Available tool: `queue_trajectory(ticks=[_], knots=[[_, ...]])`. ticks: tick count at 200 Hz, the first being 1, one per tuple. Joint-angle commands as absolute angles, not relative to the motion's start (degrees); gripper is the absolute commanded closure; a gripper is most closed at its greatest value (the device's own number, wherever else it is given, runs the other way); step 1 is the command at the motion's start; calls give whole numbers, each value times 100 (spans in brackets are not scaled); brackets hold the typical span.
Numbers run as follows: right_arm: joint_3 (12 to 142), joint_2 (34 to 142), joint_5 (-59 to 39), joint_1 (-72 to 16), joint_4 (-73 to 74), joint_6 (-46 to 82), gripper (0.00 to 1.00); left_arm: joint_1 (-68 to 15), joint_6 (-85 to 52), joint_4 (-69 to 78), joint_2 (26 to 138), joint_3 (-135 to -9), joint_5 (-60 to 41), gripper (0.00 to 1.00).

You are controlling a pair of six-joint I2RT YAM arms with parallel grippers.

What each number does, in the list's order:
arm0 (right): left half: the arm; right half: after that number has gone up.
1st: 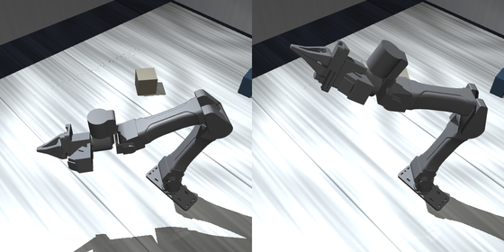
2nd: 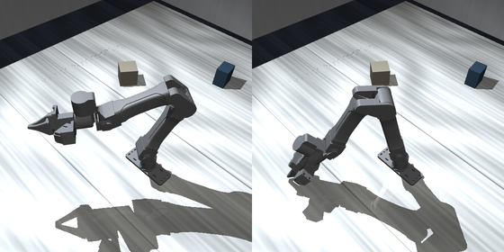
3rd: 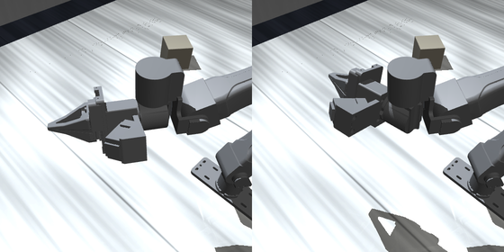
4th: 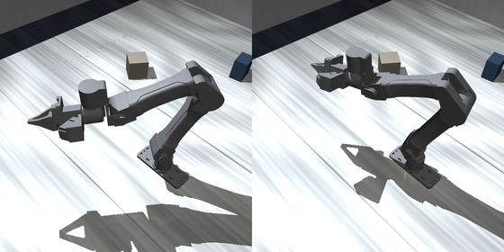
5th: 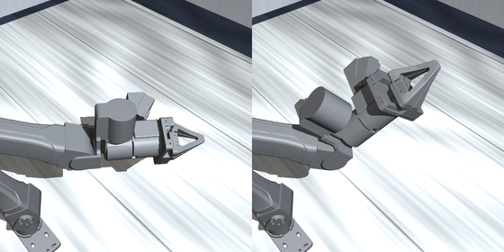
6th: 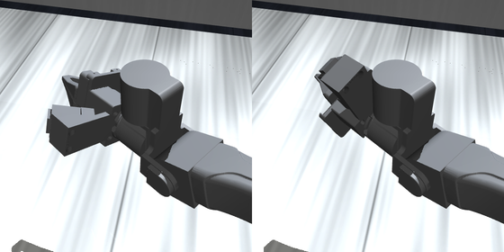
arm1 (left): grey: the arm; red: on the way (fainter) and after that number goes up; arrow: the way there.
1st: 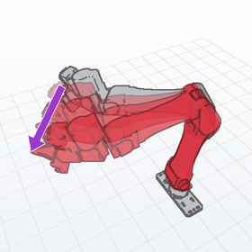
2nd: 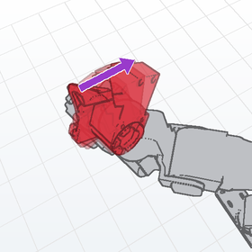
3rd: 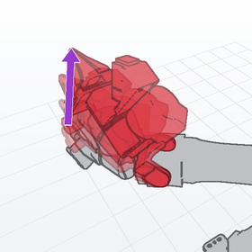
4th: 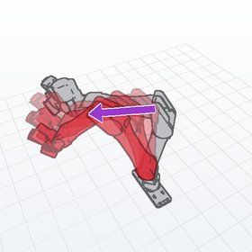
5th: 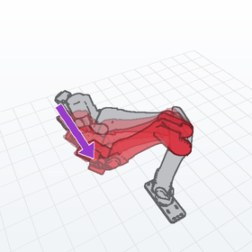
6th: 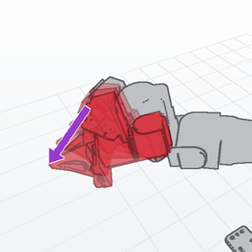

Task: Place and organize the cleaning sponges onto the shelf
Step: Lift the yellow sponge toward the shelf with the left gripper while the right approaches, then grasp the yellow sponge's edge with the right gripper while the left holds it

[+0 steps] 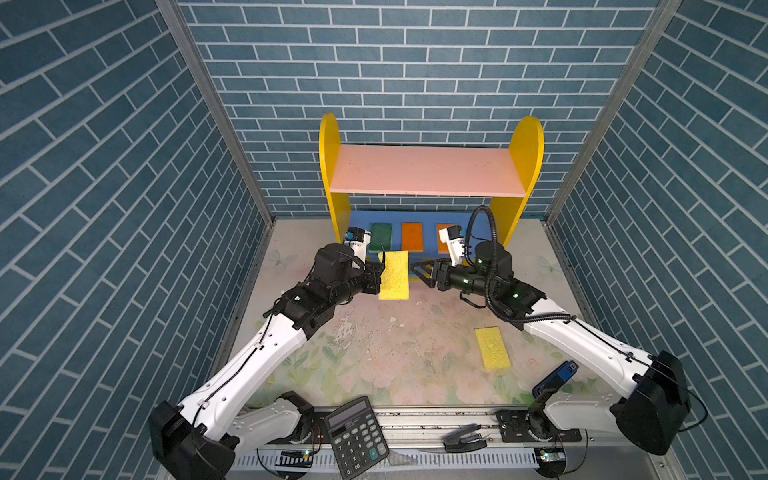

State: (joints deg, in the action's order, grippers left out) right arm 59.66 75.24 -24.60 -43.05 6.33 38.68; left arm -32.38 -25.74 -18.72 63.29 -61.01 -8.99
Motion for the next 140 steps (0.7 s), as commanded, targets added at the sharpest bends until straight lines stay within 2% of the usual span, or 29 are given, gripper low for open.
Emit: queue_trajectory(ticks=[1,58,75,88,108,118,132,140], knots=[[6422,7828,-2973,-4549,714,3653,44,-3148,-2658,-1991,6289,-6124,-896,99],[6529,8399,-3168,-4761,983,3916,45,-2956,-2685,-2045,6075,-6139,-905,98],[6504,8437,-3234,-4764,1205,4074,50,-2889,-2700,-2095,6006,-6144,-890,98],[6460,8429,-3196,-4770,1300,4113,58,-2849,-2698,-2118,5929,-6102,-835,98],[6503,8437,-3103,-4765,1260,4159,82,-2789,-2720,-2175,5810,-6065,-734,98],[6548,8438,-3111,-4770,1261,4183,92,-2783,-2721,-2164,5755,-6049,-743,91],[6647,8451,-3105,-4774,1194,4106,100,-2779,-2688,-2112,5684,-6039,-767,88],[6750,8476,-3065,-4773,1055,3999,100,-2785,-2651,-2084,5645,-6022,-771,88]])
